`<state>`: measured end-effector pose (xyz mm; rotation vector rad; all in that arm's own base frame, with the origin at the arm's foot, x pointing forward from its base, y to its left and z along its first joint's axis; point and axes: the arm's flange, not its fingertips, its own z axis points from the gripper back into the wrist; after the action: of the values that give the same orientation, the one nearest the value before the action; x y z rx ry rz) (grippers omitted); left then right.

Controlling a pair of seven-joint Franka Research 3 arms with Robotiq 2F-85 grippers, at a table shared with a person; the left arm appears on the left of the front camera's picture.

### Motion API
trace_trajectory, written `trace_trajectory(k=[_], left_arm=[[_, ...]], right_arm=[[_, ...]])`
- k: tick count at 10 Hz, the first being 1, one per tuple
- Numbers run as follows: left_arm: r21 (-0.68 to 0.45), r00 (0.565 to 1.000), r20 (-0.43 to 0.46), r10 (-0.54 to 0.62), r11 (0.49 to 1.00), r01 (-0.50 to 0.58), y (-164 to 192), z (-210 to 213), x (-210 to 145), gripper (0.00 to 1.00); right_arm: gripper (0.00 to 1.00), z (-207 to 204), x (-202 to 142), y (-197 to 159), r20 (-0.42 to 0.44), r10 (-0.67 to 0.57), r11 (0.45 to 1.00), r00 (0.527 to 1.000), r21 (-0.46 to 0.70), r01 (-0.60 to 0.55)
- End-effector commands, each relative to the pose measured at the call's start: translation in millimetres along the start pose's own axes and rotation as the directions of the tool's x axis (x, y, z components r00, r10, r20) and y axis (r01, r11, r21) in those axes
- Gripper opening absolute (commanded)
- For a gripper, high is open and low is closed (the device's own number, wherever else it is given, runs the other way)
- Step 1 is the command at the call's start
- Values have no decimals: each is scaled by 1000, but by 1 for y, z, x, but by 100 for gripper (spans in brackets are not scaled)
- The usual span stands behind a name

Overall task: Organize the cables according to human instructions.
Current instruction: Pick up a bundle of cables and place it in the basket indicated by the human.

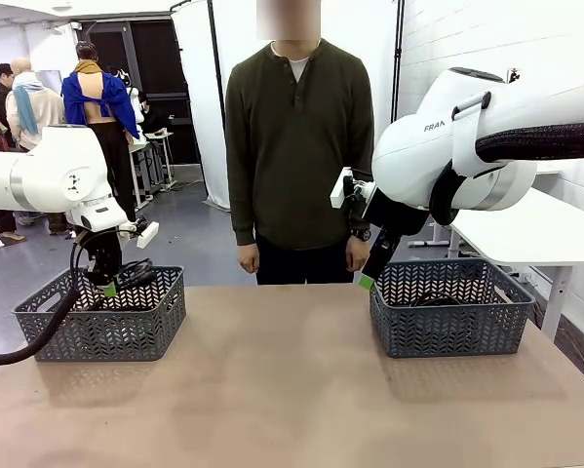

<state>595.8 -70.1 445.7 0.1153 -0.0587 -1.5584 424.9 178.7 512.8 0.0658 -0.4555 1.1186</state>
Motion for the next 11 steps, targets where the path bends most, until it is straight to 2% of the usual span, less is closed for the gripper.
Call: trace_trajectory(k=[1,2,7,9,10,11], left_arm=[[15,1000,9,-12,1000,12,7,2,-7,79],[14,1000,5,-11,1000,11,7,6,-8,99],[-1,1000,-15,-24,1000,24,6,21,-8,100],[-45,997,40,59,997,-58,5,25,-10,100],[8,1000,-11,1,1000,-1,6,18,-4,100],[8,1000,-11,1,1000,-1,6,18,-4,100]], right_arm=[[100,-2,0,1,-4,-3,1000,1000,-1,3],[100,-2,0,1,-4,-3,1000,1000,-1,3],[100,-2,0,1,-4,-3,1000,1000,-1,3],[100,-2,0,1,-4,-3,1000,1000,-1,3],[100,-2,0,1,-4,-3,1000,1000,-1,3],[100,-2,0,1,-4,-3,1000,1000,-1,3]])
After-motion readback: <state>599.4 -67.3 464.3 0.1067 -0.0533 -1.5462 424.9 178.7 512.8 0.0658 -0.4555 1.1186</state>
